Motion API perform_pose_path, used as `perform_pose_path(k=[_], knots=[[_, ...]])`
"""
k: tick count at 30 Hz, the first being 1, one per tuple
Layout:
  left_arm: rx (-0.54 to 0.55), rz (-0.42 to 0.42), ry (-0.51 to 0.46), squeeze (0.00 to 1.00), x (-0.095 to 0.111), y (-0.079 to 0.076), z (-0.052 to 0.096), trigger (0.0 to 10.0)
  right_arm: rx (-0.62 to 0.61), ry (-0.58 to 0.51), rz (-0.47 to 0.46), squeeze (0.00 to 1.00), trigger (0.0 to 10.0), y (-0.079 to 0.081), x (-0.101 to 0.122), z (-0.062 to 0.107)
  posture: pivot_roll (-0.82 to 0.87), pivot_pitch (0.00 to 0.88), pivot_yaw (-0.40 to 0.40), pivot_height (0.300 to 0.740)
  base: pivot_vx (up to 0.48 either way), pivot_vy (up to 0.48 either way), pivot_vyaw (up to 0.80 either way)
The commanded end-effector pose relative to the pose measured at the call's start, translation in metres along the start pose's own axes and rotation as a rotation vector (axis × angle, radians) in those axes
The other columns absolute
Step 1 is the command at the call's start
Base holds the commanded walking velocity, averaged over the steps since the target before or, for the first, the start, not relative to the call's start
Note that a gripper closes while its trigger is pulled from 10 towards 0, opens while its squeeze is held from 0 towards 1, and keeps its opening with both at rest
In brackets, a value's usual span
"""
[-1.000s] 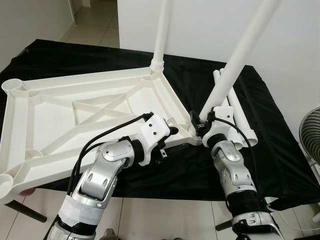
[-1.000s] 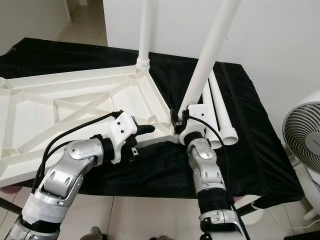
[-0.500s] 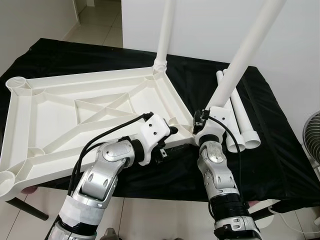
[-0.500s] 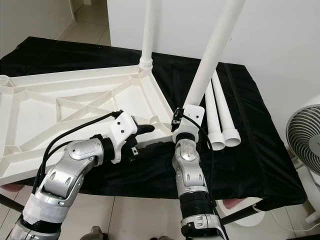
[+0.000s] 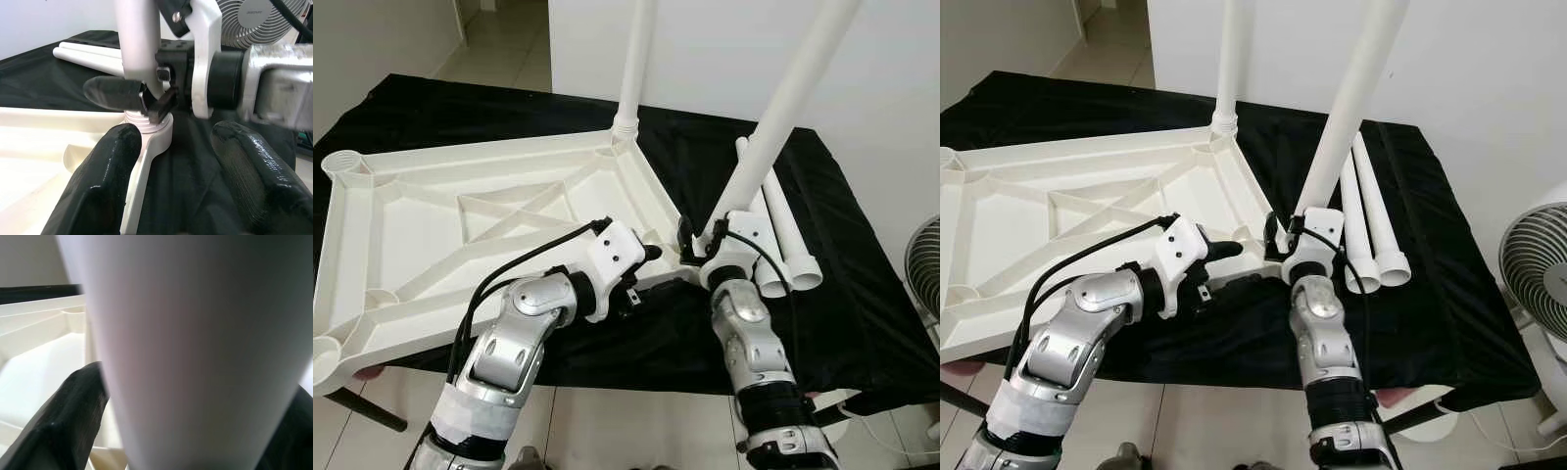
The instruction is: Building children table
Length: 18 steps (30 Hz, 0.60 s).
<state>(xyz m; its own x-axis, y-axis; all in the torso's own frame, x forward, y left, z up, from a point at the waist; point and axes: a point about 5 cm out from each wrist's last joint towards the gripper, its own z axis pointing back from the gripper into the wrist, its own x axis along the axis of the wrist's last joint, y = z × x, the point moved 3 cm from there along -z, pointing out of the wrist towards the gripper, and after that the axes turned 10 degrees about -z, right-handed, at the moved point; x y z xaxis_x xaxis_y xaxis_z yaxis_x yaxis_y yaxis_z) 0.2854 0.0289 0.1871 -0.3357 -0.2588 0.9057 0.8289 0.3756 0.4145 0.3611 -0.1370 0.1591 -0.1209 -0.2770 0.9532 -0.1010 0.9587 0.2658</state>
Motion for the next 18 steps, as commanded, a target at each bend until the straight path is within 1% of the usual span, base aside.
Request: perform_pose_path(k=[1, 2, 4, 7, 9, 10, 11, 12, 14, 16, 17, 18], knots=[[0.129, -0.003, 0.028, 0.0, -0.003, 0.01, -0.001, 10.0, 0.058, 0.024, -0.005, 0.0, 10.0, -0.003, 0.002, -0.002, 0.16, 0.062, -0.095, 0.74, 0.0, 0.0, 0.0], [0.129, -0.003, 0.028, 0.0, -0.003, 0.01, -0.001, 10.0, 0.058, 0.024, -0.005, 0.0, 10.0, -0.003, 0.002, -0.002, 0.16, 0.062, -0.095, 0.74, 0.0, 0.0, 0.0], [0.131, -0.003, 0.025, 0.0, -0.002, 0.011, -0.002, 10.0, 0.147, 0.048, 0.021, 0.0, 10.0, -0.006, 0.006, -0.006, 0.16, 0.062, -0.097, 0.74, 0.0, 0.0, 0.0], [0.132, -0.004, 0.023, 0.0, -0.002, 0.012, -0.002, 10.0, 0.272, 0.101, 0.035, 0.0, 10.0, -0.008, 0.008, -0.008, 0.16, 0.061, -0.097, 0.74, 0.0, 0.0, 0.0], [0.132, -0.004, 0.023, 0.0, -0.002, 0.012, -0.002, 10.0, 0.272, 0.101, 0.035, 0.0, 10.0, -0.008, 0.008, -0.008, 0.16, 0.061, -0.097, 0.74, 0.0, 0.0, 0.0], [0.133, -0.005, 0.023, 0.0, -0.001, 0.012, -0.002, 10.0, 0.311, 0.114, 0.056, 0.0, 10.0, -0.009, 0.008, -0.009, 0.16, 0.06, -0.097, 0.74, 0.0, 0.0, 0.0], [0.133, -0.005, 0.023, 0.0, -0.001, 0.012, -0.002, 10.0, 0.311, 0.114, 0.056, 0.0, 10.0, -0.009, 0.008, -0.009, 0.16, 0.06, -0.097, 0.74, 0.0, 0.0, 0.0], [0.133, -0.006, 0.022, 0.0, -0.001, 0.012, -0.002, 10.0, 0.362, 0.135, 0.08, 0.0, 10.0, -0.009, 0.006, -0.008, 0.16, 0.058, -0.097, 0.74, 0.0, 0.0, 0.0], [0.133, -0.006, 0.022, 0.0, -0.001, 0.012, -0.002, 10.0, 0.362, 0.135, 0.08, 0.0, 10.0, -0.009, 0.006, -0.008, 0.16, 0.058, -0.097, 0.74, 0.0, 0.0, 0.0], [0.134, -0.009, 0.021, 0.0, -0.001, 0.012, -0.001, 10.0, 0.462, 0.201, 0.102, 0.0, 10.0, -0.01, -0.001, -0.007, 0.17, 0.055, -0.1, 0.74, 0.0, 0.0, 0.0], [0.134, -0.009, 0.021, 0.0, -0.001, 0.012, -0.001, 10.0, 0.462, 0.201, 0.102, 0.0, 10.0, -0.01, -0.001, -0.007, 0.17, 0.055, -0.1, 0.74, 0.0, 0.0, 0.0], [0.135, -0.009, 0.021, 0.0, 0.0, 0.013, -0.001, 10.0, 0.501, 0.228, 0.111, 0.0, 10.0, -0.01, -0.005, -0.005, 0.18, 0.054, -0.1, 0.74, 0.0, 0.0, 0.0]])
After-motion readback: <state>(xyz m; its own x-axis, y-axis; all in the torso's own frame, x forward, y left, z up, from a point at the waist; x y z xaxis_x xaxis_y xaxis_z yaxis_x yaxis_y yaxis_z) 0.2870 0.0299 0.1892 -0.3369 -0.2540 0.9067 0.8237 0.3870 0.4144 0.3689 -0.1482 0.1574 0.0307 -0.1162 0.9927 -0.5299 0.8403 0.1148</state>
